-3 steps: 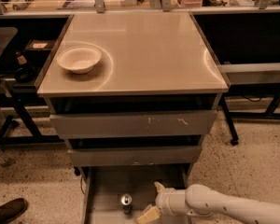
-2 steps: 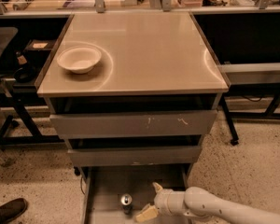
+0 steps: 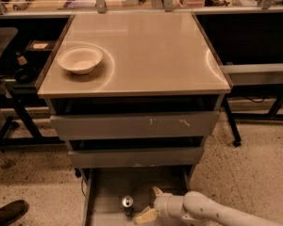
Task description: Pick redbull can from bottom drawer and place on counter
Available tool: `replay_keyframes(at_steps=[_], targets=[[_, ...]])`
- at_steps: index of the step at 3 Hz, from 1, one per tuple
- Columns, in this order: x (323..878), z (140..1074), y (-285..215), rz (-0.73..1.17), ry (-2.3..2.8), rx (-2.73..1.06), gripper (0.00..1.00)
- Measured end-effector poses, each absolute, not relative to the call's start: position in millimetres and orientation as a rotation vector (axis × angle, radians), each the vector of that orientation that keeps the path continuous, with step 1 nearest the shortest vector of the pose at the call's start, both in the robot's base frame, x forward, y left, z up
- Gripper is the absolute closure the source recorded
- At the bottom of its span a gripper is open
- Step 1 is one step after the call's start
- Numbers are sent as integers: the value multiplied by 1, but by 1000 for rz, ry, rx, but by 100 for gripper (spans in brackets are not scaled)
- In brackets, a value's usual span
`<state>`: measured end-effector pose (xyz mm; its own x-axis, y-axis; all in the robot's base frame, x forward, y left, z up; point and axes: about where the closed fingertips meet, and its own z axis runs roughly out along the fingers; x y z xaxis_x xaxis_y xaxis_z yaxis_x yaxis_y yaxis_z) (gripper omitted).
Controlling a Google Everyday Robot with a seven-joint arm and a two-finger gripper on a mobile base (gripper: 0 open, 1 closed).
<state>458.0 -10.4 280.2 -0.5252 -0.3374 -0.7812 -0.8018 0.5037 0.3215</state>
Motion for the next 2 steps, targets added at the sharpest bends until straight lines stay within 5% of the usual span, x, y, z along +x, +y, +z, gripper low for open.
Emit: replay_keyframes(at_steps=[2], targets=[[459, 246, 9, 939, 2062, -881, 0]])
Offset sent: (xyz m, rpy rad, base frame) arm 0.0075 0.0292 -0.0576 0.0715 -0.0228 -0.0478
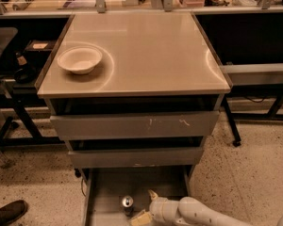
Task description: Pick redbull can from bottom drawer and place on counter
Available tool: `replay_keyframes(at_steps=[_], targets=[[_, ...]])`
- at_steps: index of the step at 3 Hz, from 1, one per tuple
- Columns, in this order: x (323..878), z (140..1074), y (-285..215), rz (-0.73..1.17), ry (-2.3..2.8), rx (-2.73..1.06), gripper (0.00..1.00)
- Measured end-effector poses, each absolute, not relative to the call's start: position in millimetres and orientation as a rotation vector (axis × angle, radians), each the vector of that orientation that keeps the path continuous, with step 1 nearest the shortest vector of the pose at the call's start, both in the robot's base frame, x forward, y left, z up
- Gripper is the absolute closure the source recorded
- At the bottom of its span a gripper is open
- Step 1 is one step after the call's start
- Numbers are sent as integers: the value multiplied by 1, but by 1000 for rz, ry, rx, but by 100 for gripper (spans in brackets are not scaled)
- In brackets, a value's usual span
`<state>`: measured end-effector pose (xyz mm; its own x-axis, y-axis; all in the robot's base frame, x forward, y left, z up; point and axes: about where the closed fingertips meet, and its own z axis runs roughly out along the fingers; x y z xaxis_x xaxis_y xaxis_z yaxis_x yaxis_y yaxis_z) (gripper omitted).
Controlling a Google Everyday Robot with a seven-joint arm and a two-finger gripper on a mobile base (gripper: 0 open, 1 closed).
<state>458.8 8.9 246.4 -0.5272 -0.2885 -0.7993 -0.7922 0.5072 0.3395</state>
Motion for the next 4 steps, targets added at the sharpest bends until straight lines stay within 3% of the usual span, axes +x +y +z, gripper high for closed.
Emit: replay_keyframes(at_steps=[4], targets=[[466, 211, 42, 994, 1990, -841, 0]])
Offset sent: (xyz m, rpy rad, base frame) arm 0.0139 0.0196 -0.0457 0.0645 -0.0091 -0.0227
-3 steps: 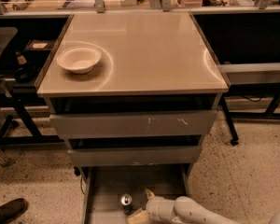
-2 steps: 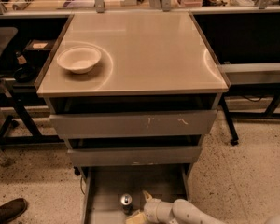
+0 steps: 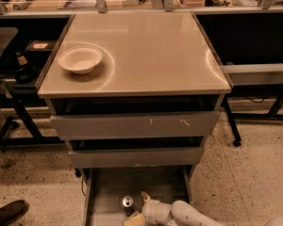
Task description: Pick redbull can from bottom drawer and place on counter
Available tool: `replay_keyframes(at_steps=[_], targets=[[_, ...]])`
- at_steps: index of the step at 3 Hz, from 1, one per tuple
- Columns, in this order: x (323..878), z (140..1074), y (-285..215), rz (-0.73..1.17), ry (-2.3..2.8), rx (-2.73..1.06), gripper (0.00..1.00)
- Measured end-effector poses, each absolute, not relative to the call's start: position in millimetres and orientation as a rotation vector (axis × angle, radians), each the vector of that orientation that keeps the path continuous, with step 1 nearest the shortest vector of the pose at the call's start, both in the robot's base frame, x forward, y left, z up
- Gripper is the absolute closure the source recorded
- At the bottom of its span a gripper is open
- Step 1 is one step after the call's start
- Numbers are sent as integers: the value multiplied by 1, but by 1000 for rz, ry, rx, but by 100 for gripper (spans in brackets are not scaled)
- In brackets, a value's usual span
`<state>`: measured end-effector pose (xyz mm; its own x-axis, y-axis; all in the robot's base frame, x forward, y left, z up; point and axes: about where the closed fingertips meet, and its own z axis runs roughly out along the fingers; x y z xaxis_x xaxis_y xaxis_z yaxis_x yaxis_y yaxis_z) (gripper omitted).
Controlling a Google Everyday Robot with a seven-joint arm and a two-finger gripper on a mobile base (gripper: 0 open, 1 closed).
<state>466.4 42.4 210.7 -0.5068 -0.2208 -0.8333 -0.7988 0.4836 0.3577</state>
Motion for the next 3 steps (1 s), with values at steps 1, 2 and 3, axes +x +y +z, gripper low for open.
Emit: replay_keyframes(at_steps=[1, 2, 3], targets=[[476, 210, 60, 1016, 1943, -832, 0], [487, 208, 76, 1040, 1904, -828, 0], [489, 208, 77, 1040, 1901, -825, 14]])
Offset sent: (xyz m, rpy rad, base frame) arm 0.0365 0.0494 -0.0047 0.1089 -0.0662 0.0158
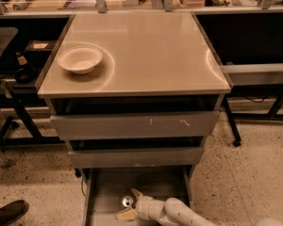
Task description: Pick redbull can from bottom drawer and place on counter
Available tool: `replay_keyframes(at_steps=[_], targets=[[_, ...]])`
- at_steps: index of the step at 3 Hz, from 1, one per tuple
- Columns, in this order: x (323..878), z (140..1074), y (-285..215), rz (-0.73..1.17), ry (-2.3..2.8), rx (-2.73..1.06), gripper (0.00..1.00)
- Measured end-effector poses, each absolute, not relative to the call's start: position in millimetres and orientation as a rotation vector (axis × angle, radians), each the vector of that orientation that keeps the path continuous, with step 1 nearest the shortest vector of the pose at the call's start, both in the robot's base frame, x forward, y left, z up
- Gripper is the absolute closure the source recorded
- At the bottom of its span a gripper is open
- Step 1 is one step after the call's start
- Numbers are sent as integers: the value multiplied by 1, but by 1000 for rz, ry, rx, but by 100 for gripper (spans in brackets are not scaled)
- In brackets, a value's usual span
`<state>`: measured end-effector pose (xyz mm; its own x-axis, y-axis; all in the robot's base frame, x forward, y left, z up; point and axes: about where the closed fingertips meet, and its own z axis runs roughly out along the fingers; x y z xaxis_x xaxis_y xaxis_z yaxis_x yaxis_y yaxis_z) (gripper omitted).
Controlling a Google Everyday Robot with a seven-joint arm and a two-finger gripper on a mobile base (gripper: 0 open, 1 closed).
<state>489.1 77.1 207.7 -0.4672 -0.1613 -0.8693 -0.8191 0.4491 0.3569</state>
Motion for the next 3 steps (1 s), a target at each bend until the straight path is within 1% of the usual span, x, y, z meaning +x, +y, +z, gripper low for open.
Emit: replay_keyframes(at_steps=[3], targets=[[489, 208, 77, 1040, 1901, -825, 85]])
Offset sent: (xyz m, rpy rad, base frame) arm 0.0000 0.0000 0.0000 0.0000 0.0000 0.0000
